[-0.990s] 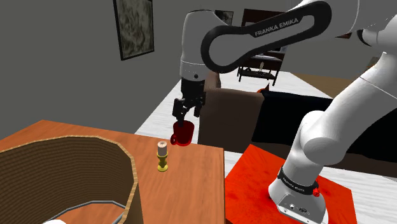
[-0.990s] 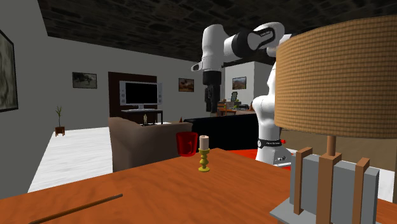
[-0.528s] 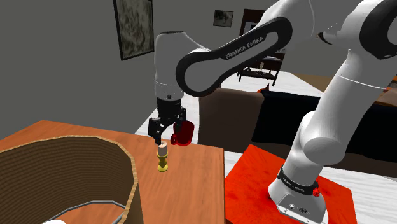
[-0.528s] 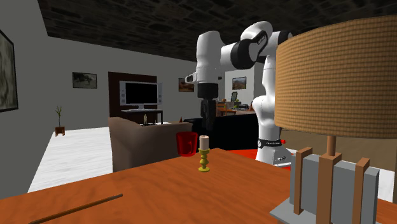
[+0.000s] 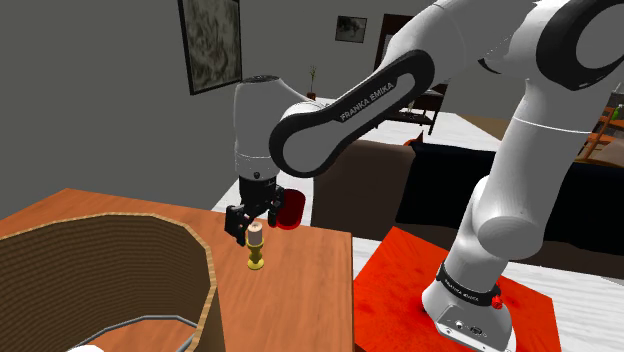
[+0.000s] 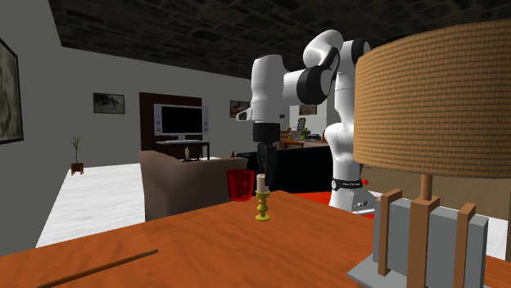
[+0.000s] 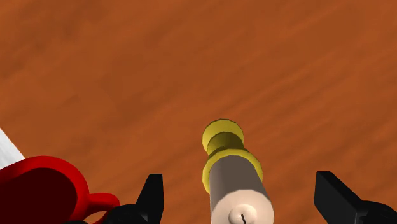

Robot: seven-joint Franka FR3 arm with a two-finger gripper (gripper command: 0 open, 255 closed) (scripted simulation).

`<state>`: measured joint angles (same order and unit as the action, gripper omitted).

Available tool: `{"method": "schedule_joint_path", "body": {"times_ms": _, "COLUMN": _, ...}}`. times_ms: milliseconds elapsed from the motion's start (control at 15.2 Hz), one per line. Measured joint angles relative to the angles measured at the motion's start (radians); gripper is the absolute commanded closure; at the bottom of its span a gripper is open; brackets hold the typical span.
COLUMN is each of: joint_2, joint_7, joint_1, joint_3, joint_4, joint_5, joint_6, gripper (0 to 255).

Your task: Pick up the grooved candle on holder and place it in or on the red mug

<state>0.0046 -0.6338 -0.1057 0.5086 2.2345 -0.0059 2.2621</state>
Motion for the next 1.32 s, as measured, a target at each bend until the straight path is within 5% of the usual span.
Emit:
{"method": "schedule_joint_path", "body": {"times_ms": 462, "joint_2": 0.012, "joint_7": -0.006, "joint_1": -0.001, "joint_3": 0.0, "joint_4": 0.007, "joint_5": -0.008, "joint_6": 0.019, "gripper": 0}}
{"method": "schedule_joint_path", "body": {"times_ms": 528, "joint_2": 0.012, "joint_7": -0.006, "joint_1": -0.001, "joint_3": 0.0, "joint_4": 0.007, "joint_5": -0.008, "joint_6": 0.019, "gripper": 255}}
{"method": "schedule_joint_path", "body": {"times_ms": 1320, "joint_2": 0.002, "joint_7": -0.002, "joint_1": -0.001, "joint_3": 0.001, "joint_4": -0.001, "joint_5": -0.001, "joint_6": 0.001, "gripper": 255}}
